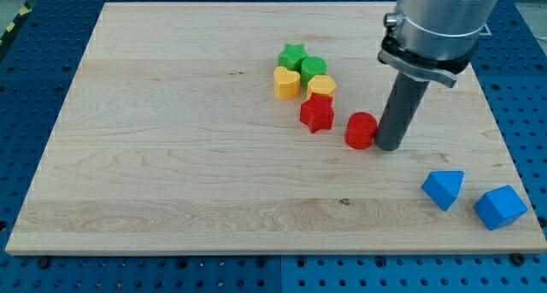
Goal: Push the red circle into the red star
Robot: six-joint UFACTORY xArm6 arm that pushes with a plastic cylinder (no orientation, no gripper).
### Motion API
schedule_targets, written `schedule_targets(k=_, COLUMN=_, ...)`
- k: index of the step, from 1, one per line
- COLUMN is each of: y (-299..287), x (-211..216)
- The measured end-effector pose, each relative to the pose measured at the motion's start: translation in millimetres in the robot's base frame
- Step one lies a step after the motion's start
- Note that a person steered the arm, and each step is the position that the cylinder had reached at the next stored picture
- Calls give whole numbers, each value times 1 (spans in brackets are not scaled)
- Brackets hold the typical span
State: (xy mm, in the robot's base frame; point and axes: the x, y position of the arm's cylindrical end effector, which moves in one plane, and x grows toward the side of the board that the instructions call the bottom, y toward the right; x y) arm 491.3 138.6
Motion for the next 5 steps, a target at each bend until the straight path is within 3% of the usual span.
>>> schedule_targets(k=1, y=23, x=-13)
schedule_targets(k=5, y=-64, x=17)
